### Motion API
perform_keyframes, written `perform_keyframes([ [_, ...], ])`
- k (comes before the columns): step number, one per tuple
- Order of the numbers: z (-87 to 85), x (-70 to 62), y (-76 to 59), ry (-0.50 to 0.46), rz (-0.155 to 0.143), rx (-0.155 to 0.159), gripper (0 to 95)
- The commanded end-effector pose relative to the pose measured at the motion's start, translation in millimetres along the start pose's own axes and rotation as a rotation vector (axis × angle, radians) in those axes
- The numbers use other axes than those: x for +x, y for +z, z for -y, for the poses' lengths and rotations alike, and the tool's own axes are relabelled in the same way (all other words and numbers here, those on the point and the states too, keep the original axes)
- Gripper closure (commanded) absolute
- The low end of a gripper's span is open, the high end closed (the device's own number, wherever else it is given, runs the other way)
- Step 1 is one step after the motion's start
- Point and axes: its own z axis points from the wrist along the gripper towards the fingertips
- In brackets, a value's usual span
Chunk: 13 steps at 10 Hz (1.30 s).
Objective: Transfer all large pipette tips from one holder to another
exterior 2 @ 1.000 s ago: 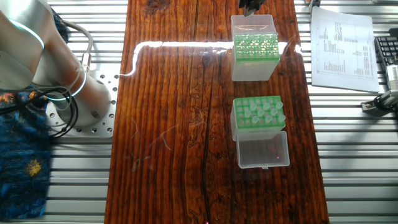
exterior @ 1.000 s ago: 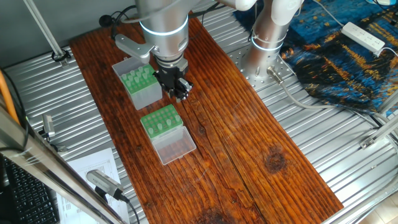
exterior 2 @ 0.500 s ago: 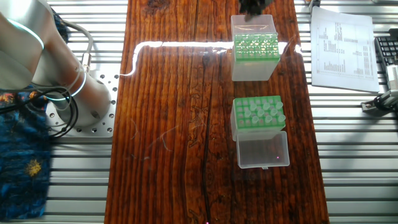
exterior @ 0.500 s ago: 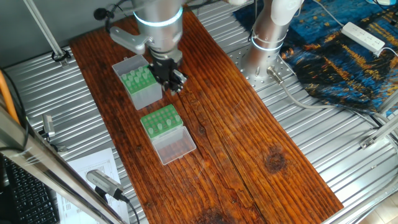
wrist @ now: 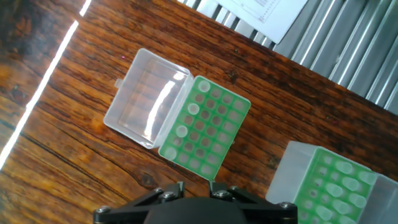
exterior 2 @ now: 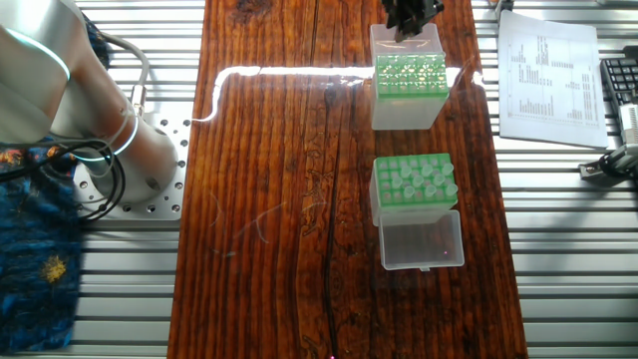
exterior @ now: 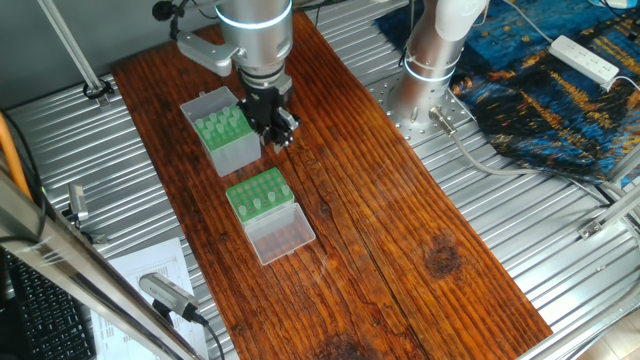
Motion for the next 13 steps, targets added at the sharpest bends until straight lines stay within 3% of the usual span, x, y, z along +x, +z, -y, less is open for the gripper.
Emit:
perform_keyframes([
  [1,0.0,0.1,-0.4,0.048,-0.029,0.003,76.0],
  [5,0.0,0.1,-0.4,0.018,-0.042,0.006,76.0],
  [6,0.0,0.1,-0.4,-0.04,-0.058,0.025,76.0],
  [7,0.0,0.1,-0.4,-0.064,-0.062,0.021,76.0],
  [10,0.4,0.1,-0.3,-0.043,-0.065,0.014,76.0],
  [11,5.5,-0.2,0.6,-0.047,-0.062,0.015,76.0],
  [13,32.5,0.6,2.4,-0.053,-0.066,0.019,76.0],
])
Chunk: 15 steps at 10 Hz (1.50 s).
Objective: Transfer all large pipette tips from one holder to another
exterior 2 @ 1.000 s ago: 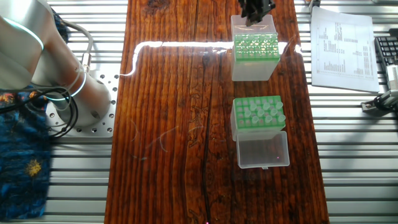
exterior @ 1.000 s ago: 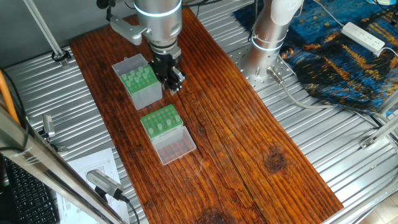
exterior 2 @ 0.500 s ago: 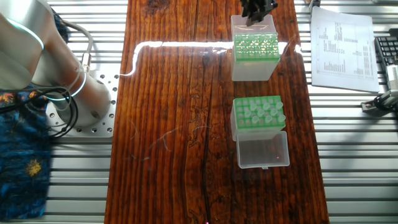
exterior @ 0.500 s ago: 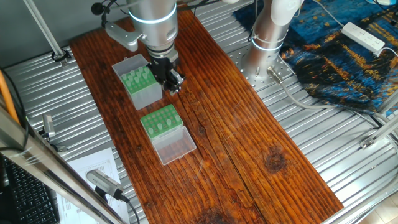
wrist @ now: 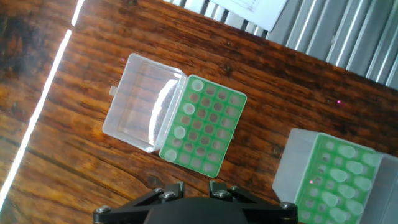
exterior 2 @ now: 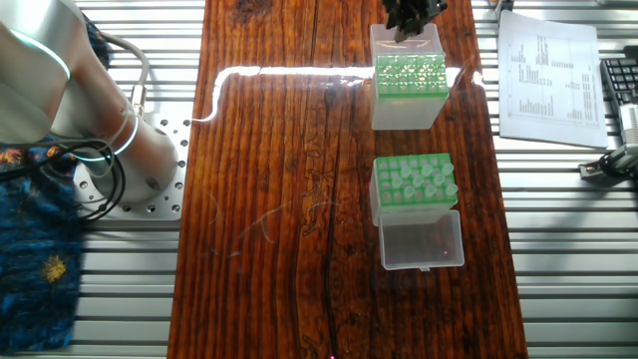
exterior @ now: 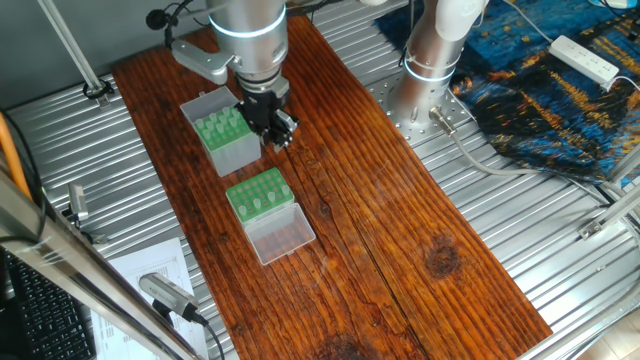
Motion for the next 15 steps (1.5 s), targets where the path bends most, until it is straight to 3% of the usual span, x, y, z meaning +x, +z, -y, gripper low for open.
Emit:
perform_keyframes([
  [1,22.7,1.8,2.6,0.014,-0.009,0.011,76.0],
  [2,42.9,5.6,6.2,0.028,-0.013,0.026,76.0],
  [4,79.7,19.0,7.9,0.037,-0.006,0.026,76.0],
  [5,104.2,32.0,8.4,0.028,-0.011,0.034,76.0],
  [8,146.4,60.5,17.8,0.032,-0.004,0.05,76.0],
  [10,158.9,70.1,24.0,0.025,0.001,0.05,76.0],
  [12,160.6,71.3,25.8,0.029,0.002,0.051,76.0],
  [13,163.9,71.0,36.5,0.097,0.015,0.053,76.0],
  [15,165.4,72.0,50.7,0.123,0.022,0.05,76.0],
])
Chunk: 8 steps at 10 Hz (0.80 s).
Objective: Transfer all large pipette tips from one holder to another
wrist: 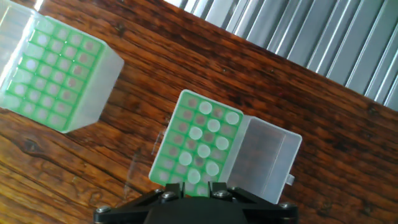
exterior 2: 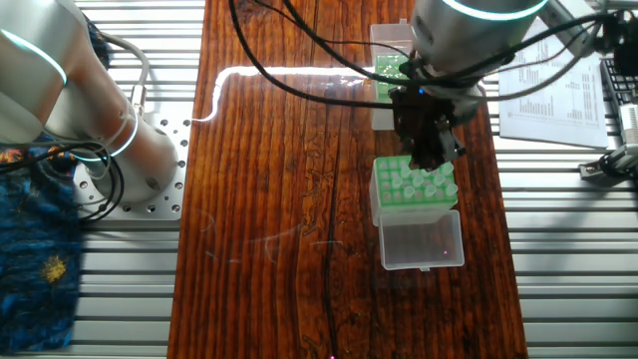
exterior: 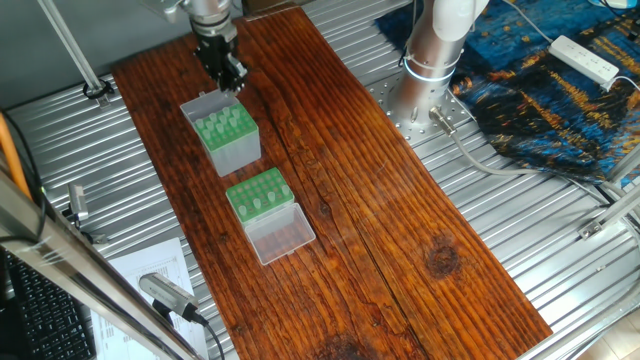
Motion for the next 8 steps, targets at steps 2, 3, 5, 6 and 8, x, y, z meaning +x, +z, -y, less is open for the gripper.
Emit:
perform_keyframes([
  [2,-3.1,2.9,18.7,0.083,0.019,-0.008,76.0],
  [3,-7.6,1.8,23.9,0.094,0.025,-0.013,76.0],
  [5,-11.8,0.4,28.2,0.047,0.03,-0.02,76.0],
  [6,-13.0,0.1,29.6,0.055,0.029,-0.021,76.0],
  [8,-13.8,3.1,33.4,0.076,0.023,-0.02,76.0],
])
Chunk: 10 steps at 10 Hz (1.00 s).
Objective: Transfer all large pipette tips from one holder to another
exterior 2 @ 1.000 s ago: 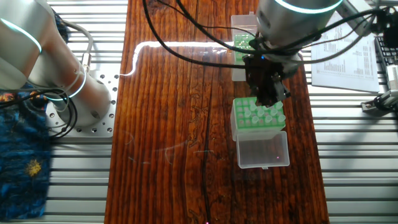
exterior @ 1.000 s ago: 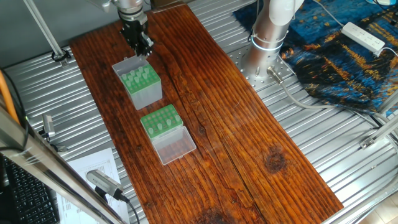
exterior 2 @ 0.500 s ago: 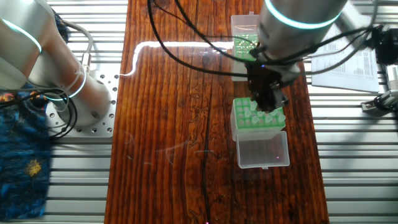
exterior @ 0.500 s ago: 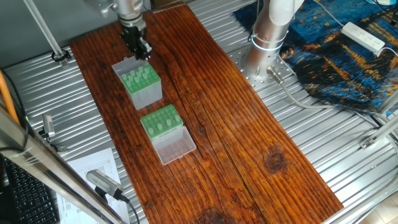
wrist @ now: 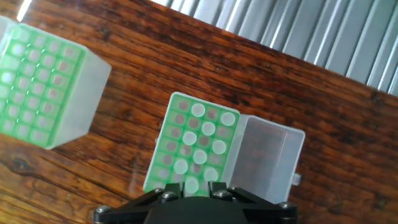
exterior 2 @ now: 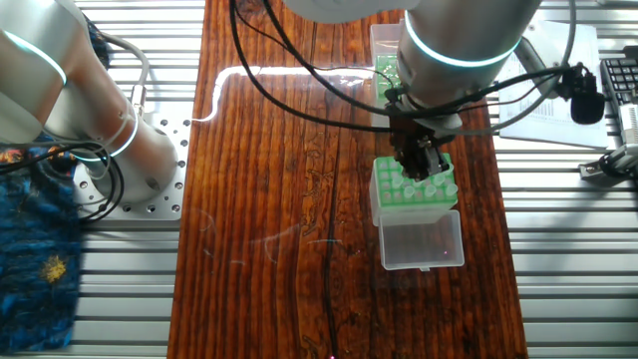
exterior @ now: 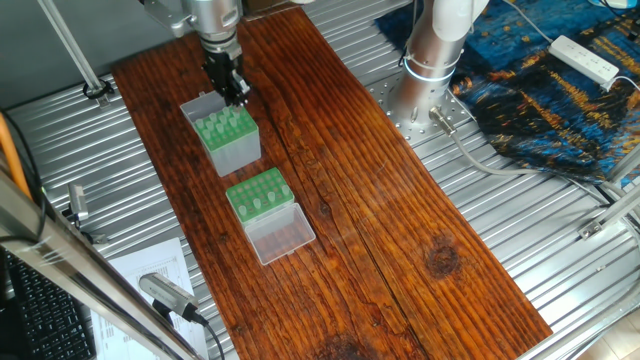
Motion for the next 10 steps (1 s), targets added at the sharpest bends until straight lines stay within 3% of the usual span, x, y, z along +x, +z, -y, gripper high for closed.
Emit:
perform_keyframes([
  [1,-0.3,3.5,3.4,0.025,-0.004,0.008,76.0],
  [4,1.0,4.5,8.6,0.07,-0.002,0.013,76.0],
  [5,2.6,5.7,9.1,0.129,0.007,0.015,76.0],
  [8,8.1,10.6,8.7,0.136,0.004,0.014,76.0],
  [10,8.1,10.4,15.3,0.155,0.007,0.014,76.0],
])
